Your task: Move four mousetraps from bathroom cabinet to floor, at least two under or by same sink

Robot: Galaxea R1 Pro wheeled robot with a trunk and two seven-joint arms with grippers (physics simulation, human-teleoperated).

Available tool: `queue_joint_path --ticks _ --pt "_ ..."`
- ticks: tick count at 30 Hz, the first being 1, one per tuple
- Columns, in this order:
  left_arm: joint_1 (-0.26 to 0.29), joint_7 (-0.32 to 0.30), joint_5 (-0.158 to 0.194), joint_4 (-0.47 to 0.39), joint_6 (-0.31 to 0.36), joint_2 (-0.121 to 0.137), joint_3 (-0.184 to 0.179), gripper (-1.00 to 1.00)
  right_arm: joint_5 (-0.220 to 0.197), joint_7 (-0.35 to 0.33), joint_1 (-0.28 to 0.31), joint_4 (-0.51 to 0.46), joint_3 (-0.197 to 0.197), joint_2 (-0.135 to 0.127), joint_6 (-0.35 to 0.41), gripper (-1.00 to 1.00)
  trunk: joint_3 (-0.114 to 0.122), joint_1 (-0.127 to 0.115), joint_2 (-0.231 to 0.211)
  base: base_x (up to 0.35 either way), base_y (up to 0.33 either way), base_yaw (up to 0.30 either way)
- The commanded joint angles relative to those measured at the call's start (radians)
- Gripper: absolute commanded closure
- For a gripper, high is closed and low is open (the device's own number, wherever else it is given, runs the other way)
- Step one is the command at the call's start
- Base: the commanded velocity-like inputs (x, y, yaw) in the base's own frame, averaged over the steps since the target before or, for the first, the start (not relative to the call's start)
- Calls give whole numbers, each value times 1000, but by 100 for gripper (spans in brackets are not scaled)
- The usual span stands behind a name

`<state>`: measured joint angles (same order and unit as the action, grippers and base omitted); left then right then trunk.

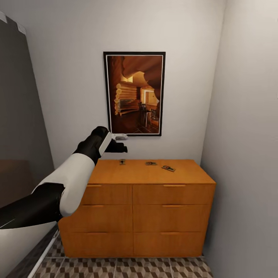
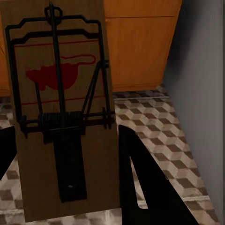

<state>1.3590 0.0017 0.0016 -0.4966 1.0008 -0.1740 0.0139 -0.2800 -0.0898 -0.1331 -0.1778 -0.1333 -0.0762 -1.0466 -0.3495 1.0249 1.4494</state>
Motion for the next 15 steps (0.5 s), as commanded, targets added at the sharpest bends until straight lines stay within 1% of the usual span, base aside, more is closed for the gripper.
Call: queue_joint_path --ticks 1,5,11,15 --pt "0 0 0 1 4 0 1 -100 -14 -12 0 -2 -3 -1 -1 100 -1 0 1 1 -40 0" --pt "0 2 0 36 7 0 4 -100 -14 -11 0 -2 -4 -1 -1 100 -1 0 1 1 -17 0" --pt "0 3 -2 53 12 0 9 -100 -13 -11 0 -1 -4 -1 -1 100 -1 0 1 0 -1 0" --pt "0 4 -3 61 15 0 25 -100 -12 -11 0 0 -5 0 -1 100 -1 0 1 0 0 0"
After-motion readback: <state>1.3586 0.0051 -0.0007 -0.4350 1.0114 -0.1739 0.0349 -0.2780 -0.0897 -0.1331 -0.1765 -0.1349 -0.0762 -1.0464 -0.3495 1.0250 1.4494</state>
